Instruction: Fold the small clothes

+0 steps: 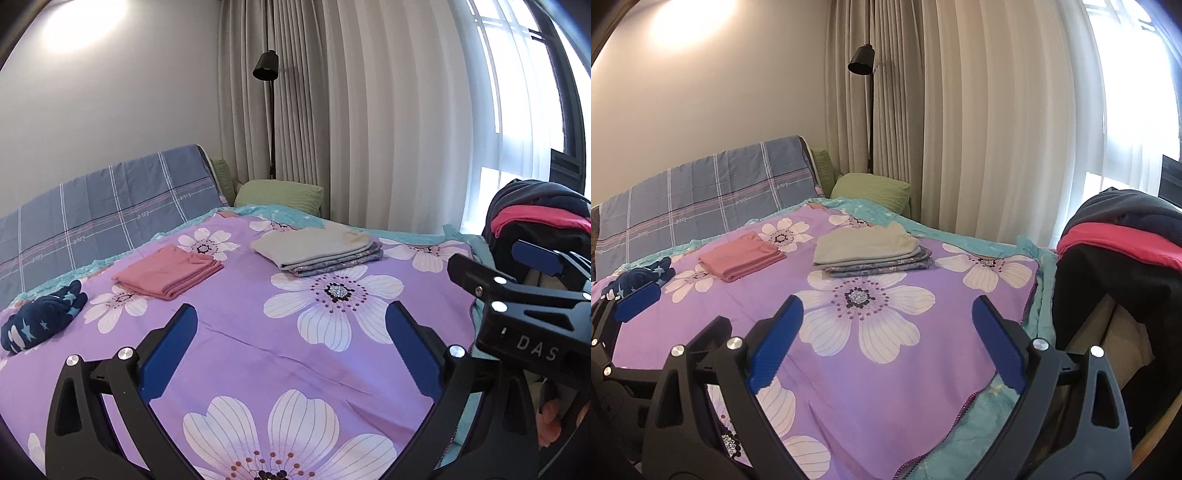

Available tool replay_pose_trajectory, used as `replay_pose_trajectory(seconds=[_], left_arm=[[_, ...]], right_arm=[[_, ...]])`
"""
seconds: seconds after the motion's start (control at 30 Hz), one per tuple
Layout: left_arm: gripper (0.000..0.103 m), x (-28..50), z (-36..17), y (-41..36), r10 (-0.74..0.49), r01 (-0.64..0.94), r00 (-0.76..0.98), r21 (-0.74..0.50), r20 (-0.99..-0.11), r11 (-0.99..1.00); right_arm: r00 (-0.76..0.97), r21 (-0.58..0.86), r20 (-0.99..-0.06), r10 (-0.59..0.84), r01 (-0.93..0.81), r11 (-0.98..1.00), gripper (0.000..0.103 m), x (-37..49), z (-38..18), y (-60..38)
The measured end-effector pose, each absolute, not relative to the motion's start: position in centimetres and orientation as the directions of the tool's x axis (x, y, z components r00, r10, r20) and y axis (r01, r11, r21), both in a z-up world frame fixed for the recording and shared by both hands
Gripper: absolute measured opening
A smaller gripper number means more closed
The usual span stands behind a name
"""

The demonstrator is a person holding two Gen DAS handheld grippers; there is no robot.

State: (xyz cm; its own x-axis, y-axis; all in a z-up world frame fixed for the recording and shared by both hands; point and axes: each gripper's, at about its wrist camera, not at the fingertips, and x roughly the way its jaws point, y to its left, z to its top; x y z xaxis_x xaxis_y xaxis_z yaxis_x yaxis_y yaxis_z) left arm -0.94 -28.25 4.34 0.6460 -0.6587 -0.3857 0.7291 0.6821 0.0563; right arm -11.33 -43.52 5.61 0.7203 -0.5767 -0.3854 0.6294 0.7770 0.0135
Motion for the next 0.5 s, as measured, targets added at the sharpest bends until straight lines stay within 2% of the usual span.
replay_pose_trajectory(seconds=[0.5], left_arm=[[0.102, 0.1, 4.7, -27.2, -0.648, 0.713, 0.653, 0.029, -0.392, 0.701]], right_arm=[[0.709, 0.005, -0.391, -0.587, 0.639, 0.769, 0.094, -11.2, 5.2, -43.8]])
